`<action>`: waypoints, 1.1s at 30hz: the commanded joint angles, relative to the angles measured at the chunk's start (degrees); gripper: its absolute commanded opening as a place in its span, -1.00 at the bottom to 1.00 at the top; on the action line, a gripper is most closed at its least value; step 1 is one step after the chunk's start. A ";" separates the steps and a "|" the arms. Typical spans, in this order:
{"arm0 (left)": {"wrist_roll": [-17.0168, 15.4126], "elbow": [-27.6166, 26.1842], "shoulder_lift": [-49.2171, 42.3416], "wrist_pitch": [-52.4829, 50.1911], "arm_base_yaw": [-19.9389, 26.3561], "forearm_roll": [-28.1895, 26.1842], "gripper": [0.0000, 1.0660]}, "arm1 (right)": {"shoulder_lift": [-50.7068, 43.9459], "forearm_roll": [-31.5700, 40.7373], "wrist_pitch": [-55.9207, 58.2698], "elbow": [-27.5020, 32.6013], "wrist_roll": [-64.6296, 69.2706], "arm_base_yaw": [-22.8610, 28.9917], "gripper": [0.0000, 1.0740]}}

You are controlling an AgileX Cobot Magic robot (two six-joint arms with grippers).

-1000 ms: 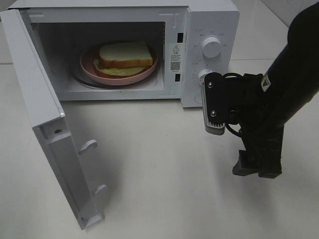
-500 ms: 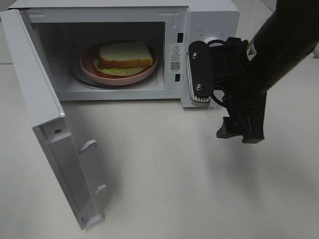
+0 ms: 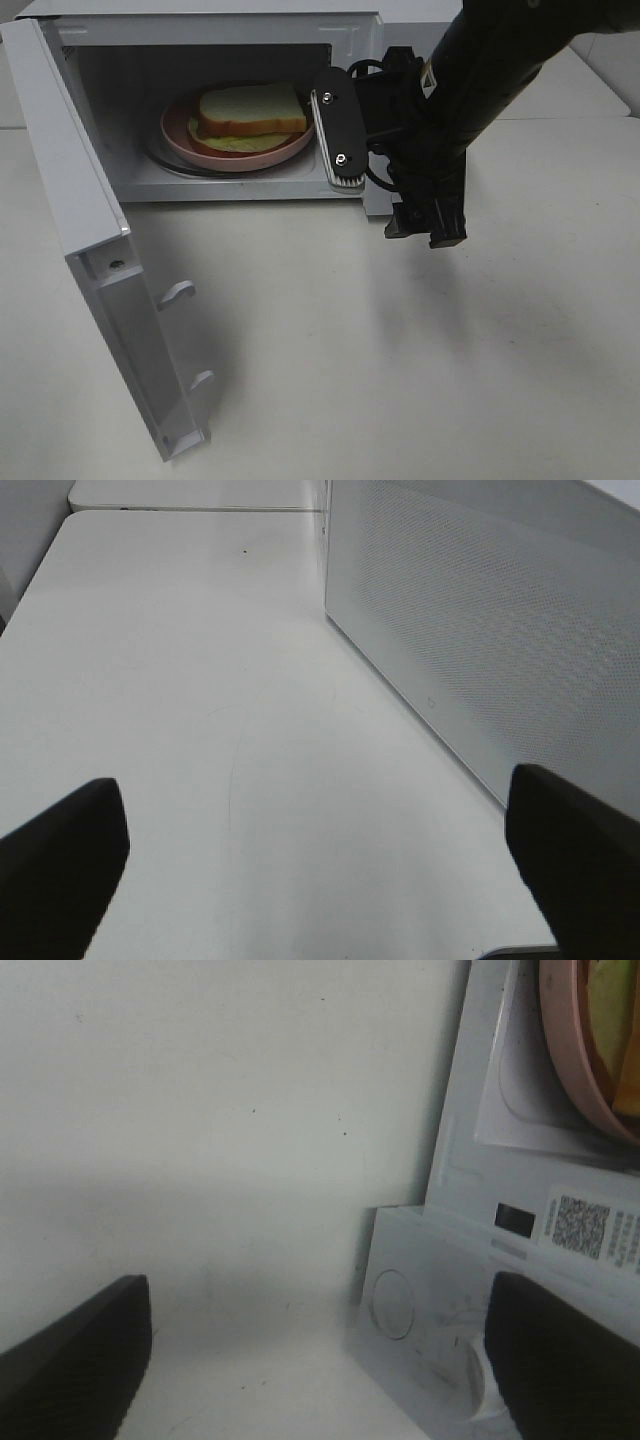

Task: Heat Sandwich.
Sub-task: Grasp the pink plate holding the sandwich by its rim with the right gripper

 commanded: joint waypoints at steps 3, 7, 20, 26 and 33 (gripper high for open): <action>0.00 0.17 -1.26 -0.34 0.00 -0.17 0.82 | 1.95 0.06 -2.01 -2.06 -2.58 0.17 0.58; 0.00 0.17 -1.26 -0.34 0.00 -0.17 0.82 | 3.61 -0.11 -4.93 -4.01 -2.98 0.97 0.56; 0.00 0.17 -1.26 -0.34 0.00 -0.17 0.82 | 11.00 -0.17 -6.30 -11.75 -4.35 1.49 0.51; 0.00 0.17 -1.26 -0.34 0.00 -0.17 0.82 | 14.84 -0.11 -6.53 -15.64 -4.53 1.49 0.49; 0.00 0.17 -1.26 -0.34 0.00 -0.17 0.82 | 19.48 0.06 -6.47 -21.03 -4.53 2.92 0.47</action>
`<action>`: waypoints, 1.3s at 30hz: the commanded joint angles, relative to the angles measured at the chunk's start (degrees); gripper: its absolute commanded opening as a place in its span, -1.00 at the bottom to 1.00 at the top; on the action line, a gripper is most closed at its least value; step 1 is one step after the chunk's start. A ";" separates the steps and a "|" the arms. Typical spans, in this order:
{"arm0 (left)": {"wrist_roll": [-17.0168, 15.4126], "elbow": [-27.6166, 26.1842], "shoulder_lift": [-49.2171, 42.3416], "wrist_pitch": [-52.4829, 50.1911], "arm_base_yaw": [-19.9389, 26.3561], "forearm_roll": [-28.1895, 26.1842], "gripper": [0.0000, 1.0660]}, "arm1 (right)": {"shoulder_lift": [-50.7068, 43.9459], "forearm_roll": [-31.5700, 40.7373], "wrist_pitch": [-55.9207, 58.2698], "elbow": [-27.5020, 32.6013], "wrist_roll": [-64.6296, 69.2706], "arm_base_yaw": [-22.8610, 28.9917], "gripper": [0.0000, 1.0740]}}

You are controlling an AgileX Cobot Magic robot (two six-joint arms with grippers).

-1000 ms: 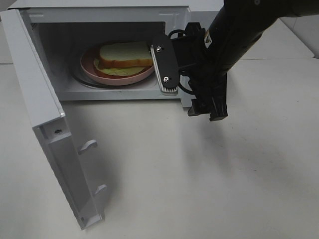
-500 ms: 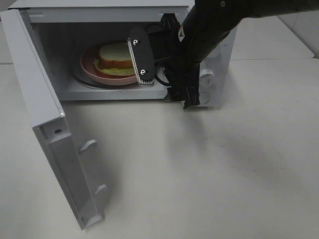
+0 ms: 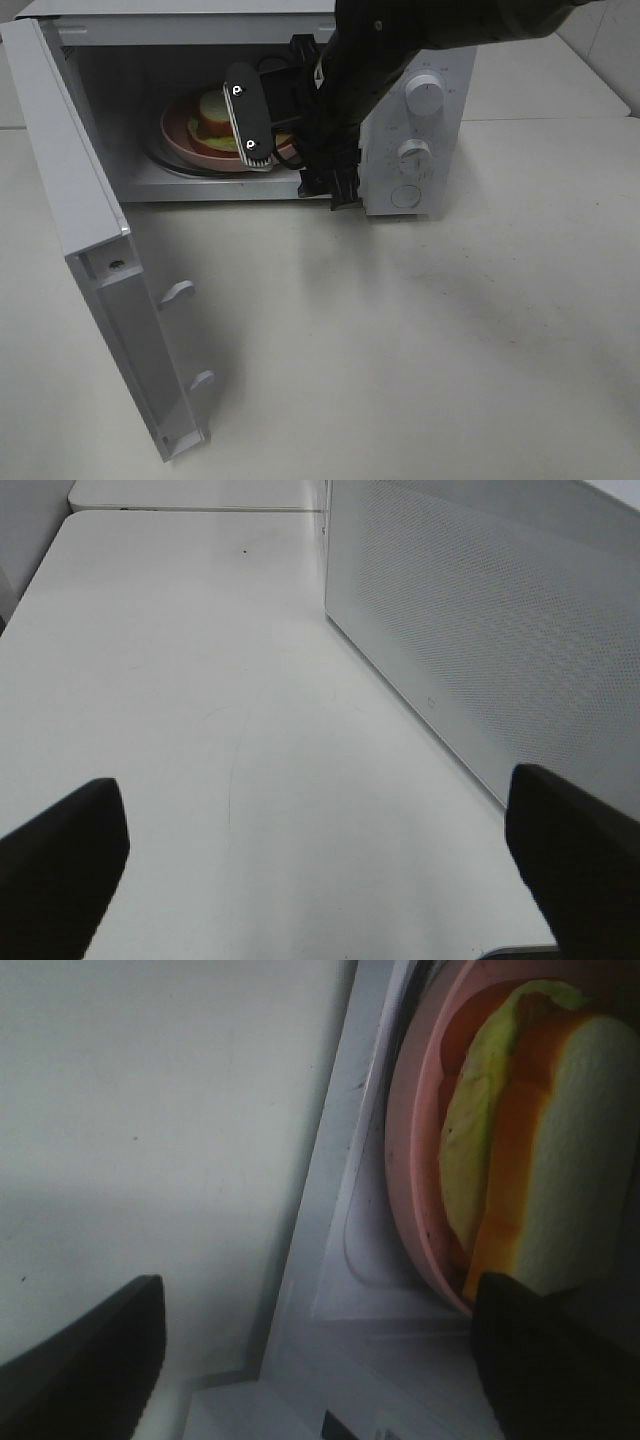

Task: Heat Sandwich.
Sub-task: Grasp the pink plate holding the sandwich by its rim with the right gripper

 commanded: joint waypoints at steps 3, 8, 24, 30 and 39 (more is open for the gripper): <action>0.00 0.17 -1.26 -0.34 0.00 -0.17 0.82 | 5.16 0.40 0.11 -6.25 -0.34 1.66 0.46; 0.00 0.17 -1.26 -0.34 0.00 -0.17 0.82 | 9.28 0.52 0.63 -10.77 1.32 1.66 0.44; 0.00 0.17 -1.26 -0.34 0.00 -0.17 0.82 | 17.76 0.63 3.95 -21.43 1.89 1.66 0.43; 0.00 0.17 -1.26 -0.34 0.00 -0.17 0.82 | 20.68 0.57 6.70 -26.24 4.24 1.66 0.42; 0.00 0.17 -1.26 -0.34 0.00 -0.17 0.82 | 23.26 3.67 8.08 -28.36 6.25 1.49 0.42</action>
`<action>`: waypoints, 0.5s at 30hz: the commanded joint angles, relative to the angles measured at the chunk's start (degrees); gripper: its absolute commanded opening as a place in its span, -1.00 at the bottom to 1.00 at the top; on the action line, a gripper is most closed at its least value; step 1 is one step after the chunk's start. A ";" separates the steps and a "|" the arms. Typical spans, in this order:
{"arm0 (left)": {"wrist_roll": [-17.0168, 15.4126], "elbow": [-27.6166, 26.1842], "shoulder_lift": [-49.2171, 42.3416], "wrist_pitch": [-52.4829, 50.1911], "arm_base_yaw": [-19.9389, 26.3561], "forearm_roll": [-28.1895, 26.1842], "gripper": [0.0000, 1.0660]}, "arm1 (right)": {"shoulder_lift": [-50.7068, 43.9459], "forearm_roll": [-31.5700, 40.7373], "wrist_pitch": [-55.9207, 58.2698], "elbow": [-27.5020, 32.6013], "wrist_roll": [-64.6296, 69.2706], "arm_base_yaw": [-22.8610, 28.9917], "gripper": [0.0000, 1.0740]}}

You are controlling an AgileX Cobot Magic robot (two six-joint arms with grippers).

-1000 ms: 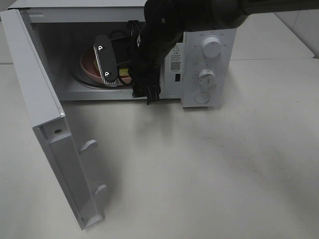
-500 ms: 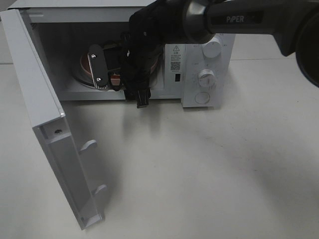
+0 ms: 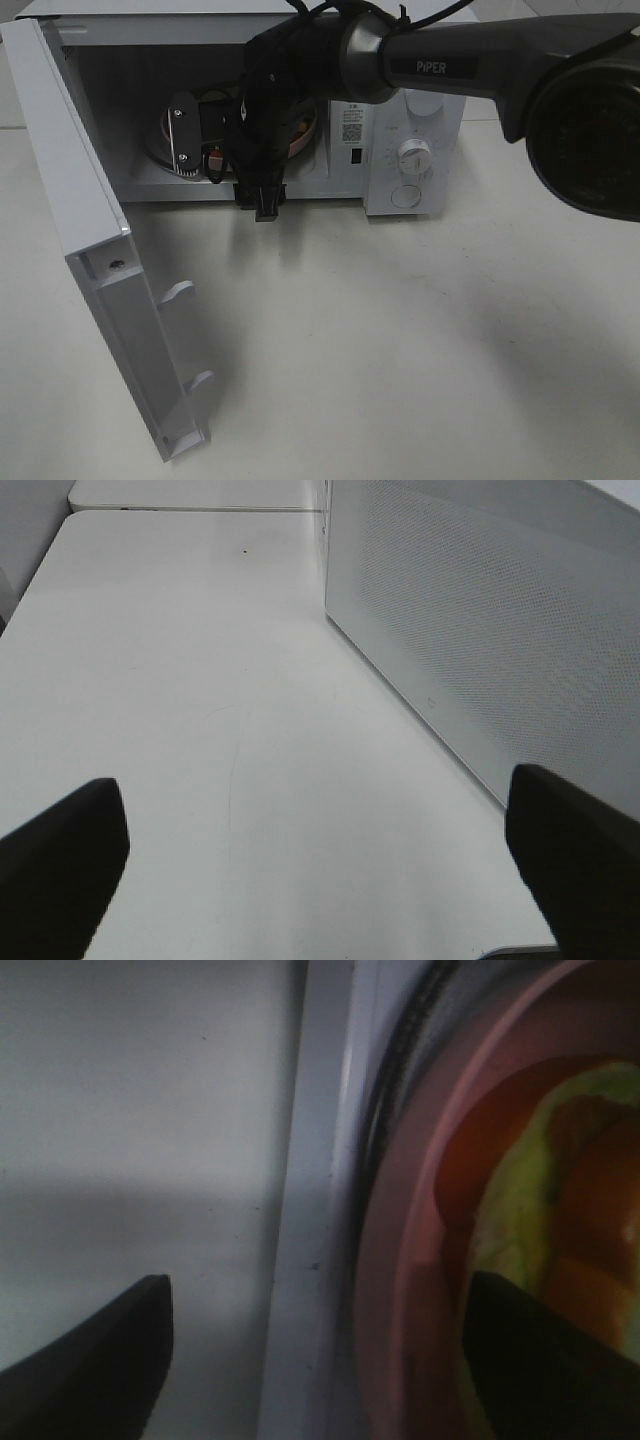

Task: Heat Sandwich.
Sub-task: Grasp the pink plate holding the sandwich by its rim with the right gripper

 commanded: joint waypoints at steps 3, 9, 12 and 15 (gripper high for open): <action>0.00 0.17 -1.26 -0.34 0.00 -0.17 0.82 | 0.34 2.12 2.46 -0.52 0.52 0.00 0.42; 0.00 0.17 -1.26 -0.34 0.00 -0.17 0.82 | 0.34 2.69 2.92 -0.52 0.63 0.00 0.29; 0.00 0.17 -1.26 -0.34 0.00 -0.17 0.82 | 0.34 3.50 2.92 -0.52 1.20 0.00 0.12; 0.00 0.17 -1.26 -0.34 0.00 -0.17 0.82 | 0.34 3.78 3.09 -0.52 2.46 0.00 -0.11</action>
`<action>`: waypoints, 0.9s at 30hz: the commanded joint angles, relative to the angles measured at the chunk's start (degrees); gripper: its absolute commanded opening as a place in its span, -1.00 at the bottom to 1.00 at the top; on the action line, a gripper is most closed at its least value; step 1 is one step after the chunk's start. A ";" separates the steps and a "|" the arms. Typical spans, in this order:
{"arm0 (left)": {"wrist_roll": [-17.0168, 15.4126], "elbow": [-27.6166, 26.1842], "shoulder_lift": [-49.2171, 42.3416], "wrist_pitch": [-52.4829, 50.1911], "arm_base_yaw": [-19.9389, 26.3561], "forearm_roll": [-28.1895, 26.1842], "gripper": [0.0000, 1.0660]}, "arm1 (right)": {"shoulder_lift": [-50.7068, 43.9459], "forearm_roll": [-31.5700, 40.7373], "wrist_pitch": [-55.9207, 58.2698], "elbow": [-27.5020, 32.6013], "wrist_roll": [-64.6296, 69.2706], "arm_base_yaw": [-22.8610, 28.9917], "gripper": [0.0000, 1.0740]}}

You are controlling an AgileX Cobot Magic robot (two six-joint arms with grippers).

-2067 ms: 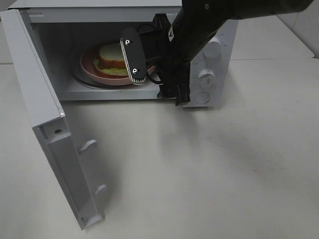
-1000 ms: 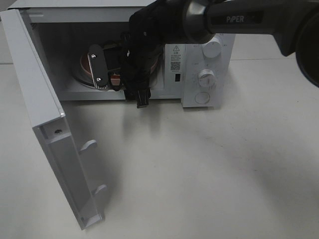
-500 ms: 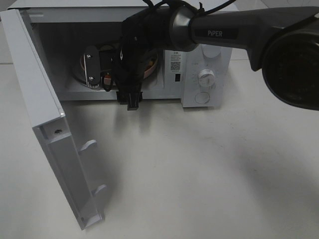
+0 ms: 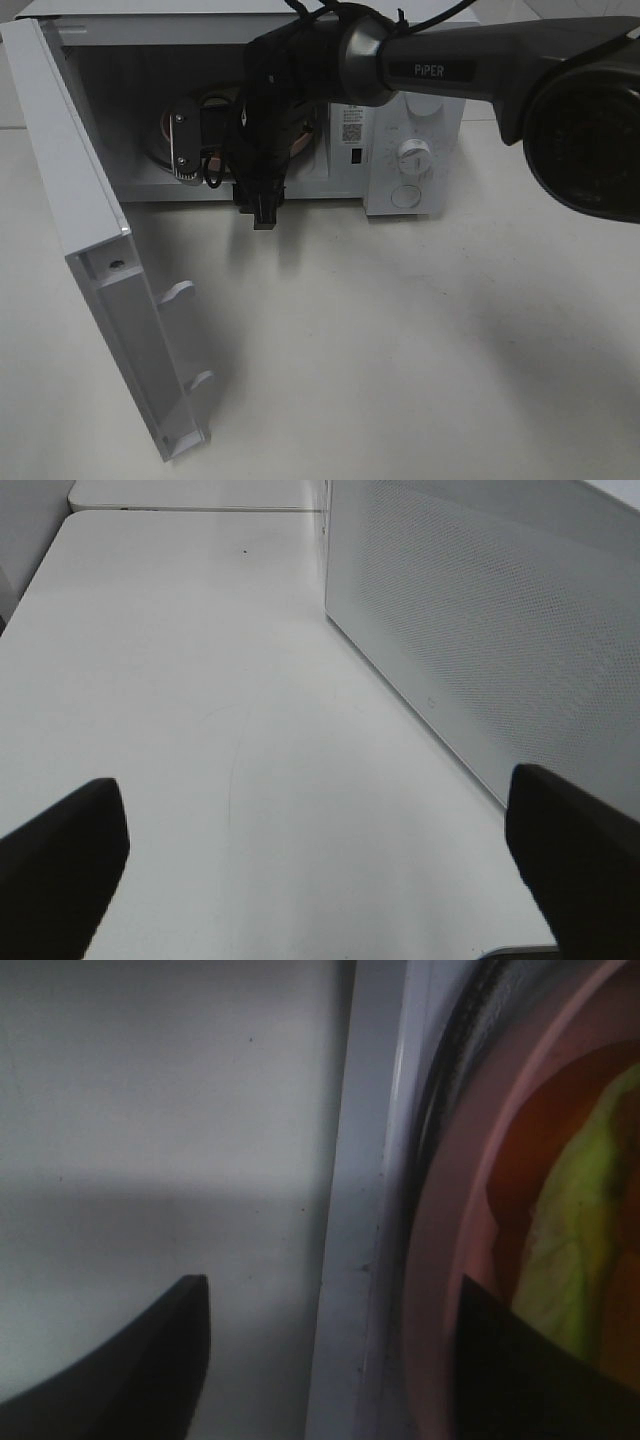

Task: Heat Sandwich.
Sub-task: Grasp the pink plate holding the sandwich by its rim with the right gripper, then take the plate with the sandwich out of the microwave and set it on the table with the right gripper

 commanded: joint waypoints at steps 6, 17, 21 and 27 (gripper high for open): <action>0.00 0.17 -1.26 -0.34 0.00 -0.17 0.82 | 0.06 1.32 2.23 -0.46 1.49 0.00 -0.83; 0.00 0.17 -1.26 -0.34 0.00 -0.17 0.82 | -0.23 1.55 5.56 -0.46 -0.80 0.00 -1.00; 0.00 0.17 -1.26 -0.34 0.00 -0.17 0.82 | -0.63 2.35 6.07 -0.46 -1.32 0.00 -1.00; 0.00 0.17 -1.26 -0.34 0.00 -0.17 0.82 | -1.43 2.46 8.14 -0.17 -3.72 0.06 -1.00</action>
